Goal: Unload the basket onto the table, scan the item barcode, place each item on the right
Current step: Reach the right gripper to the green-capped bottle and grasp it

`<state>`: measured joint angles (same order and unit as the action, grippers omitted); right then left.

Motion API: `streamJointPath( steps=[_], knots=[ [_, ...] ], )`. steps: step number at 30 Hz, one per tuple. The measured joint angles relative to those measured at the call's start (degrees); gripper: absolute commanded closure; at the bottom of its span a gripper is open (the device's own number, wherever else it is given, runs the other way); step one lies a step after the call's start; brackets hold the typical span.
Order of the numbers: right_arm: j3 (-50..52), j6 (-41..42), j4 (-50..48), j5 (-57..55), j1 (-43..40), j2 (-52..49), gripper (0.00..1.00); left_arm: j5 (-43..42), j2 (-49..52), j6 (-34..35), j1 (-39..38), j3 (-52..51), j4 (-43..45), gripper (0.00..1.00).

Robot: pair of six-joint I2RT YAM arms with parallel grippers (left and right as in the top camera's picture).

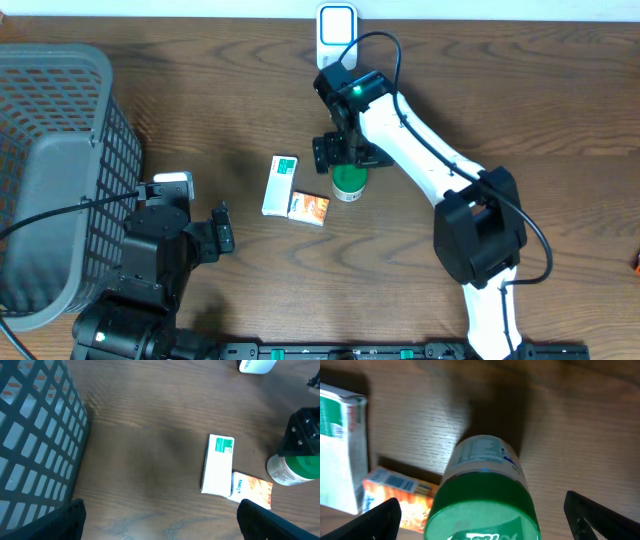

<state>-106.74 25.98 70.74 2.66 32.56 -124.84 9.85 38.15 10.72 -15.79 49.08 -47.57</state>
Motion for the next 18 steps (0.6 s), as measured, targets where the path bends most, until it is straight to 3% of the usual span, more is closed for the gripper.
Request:
streamJointPath(
  steps=[6, 12, 15, 18],
  knots=[
    [0.00, 2.03, 2.54, -0.20, -0.07, -3.61, 0.01, 0.00, 0.00, 0.00, 0.00, 0.00, 0.02, 0.04],
    [-0.48, 4.24, 2.60, 0.52, -0.07, -7.76, 0.12, 0.00, 0.00, 0.00, 0.00, 0.00, 0.04, 0.04],
    [-0.44, 4.72, 2.60, 0.98, -0.07, -7.91, 0.21, 0.00, 0.00, 0.00, 0.00, 0.00, 0.00, 0.04],
    [-0.44, 4.92, 2.03, 1.36, 0.04, -7.91, 0.39, 0.00, 0.00, 0.00, 0.00, 0.00, 0.00, 0.04]
  ],
)
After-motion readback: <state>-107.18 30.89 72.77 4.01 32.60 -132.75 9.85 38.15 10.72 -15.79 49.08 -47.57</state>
